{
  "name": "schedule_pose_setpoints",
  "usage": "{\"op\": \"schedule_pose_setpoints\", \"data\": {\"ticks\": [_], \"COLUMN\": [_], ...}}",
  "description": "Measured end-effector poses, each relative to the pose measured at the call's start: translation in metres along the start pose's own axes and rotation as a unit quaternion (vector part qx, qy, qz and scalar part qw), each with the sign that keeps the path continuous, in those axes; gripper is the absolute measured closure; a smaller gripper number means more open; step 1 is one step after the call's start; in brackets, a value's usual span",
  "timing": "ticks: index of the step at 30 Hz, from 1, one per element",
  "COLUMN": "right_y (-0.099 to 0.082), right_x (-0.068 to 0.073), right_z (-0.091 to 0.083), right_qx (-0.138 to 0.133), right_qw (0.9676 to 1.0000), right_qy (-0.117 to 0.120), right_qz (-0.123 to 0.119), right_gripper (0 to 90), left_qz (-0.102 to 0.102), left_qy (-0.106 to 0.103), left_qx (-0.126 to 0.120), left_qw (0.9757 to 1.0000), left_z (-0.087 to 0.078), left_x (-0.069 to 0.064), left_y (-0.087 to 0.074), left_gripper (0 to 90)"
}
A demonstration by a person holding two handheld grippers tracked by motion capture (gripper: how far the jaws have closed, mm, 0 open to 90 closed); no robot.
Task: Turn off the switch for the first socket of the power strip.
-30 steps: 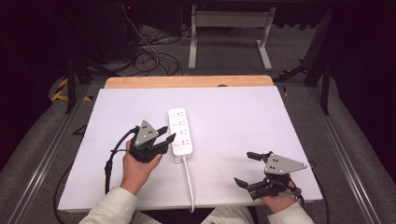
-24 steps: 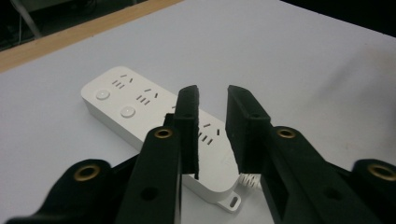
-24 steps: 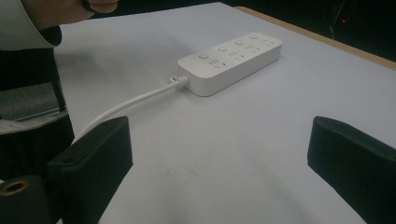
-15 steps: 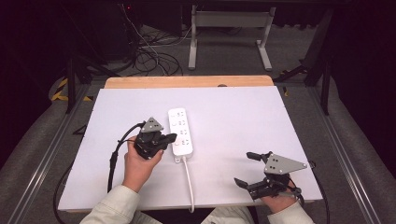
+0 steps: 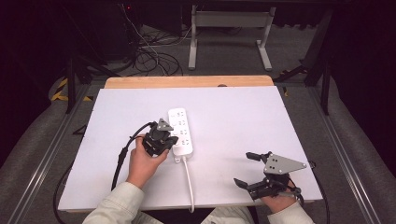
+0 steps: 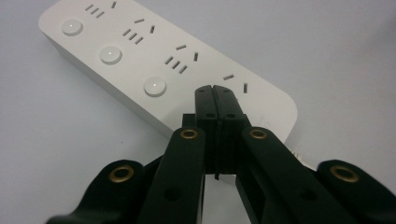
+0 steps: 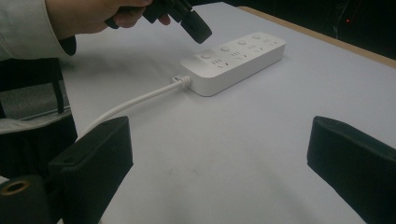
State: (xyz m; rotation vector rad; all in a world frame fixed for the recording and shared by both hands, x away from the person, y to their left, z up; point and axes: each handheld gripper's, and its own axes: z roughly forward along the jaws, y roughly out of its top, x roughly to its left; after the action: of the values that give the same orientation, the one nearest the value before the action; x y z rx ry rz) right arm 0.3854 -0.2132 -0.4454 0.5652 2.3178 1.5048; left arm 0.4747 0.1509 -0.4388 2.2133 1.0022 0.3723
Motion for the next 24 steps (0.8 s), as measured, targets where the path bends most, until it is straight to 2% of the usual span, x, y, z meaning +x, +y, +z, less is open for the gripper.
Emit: {"op": "schedule_pose_setpoints", "data": {"ticks": [5,13,24], "right_y": [0.000,0.000,0.000], "right_x": [0.000,0.000,0.000], "right_z": [0.000,0.000,0.000], "right_qx": [0.001,0.002,0.002], "right_qw": [1.0000,1.0000,1.0000], "right_qy": [0.001,0.002,0.003], "right_qz": [-0.001,-0.001,-0.002], "right_gripper": [7.0,7.0,7.0], "left_qz": [-0.002,0.001,0.006], "left_qy": [0.007,0.005,0.011], "left_qx": [0.007,0.016,0.021], "left_qw": [1.0000,0.9999,0.9997], "left_z": [0.007,0.013,0.016], "left_x": [0.001,-0.001,-0.002], "left_y": [0.001,0.002,0.002], "left_gripper": [90.0,90.0,90.0]}}
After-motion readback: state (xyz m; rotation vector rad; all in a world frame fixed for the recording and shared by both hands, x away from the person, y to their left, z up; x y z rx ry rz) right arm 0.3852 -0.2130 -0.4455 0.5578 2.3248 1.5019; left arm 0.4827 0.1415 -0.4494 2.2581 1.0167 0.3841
